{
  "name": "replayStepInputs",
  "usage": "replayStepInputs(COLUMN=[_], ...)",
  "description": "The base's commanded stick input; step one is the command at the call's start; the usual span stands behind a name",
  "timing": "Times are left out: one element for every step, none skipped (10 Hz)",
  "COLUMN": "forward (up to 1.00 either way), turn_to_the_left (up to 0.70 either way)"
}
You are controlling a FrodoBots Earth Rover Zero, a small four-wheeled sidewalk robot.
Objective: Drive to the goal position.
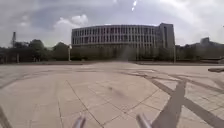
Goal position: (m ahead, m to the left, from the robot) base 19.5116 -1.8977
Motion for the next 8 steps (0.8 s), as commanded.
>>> replayStepInputs(forward=[1.00,1.00,1.00,1.00,1.00,1.00,1.00,1.00], turn_to_the_left=[0.00,0.00,0.00,0.00,0.00,0.00,0.00,0.00])
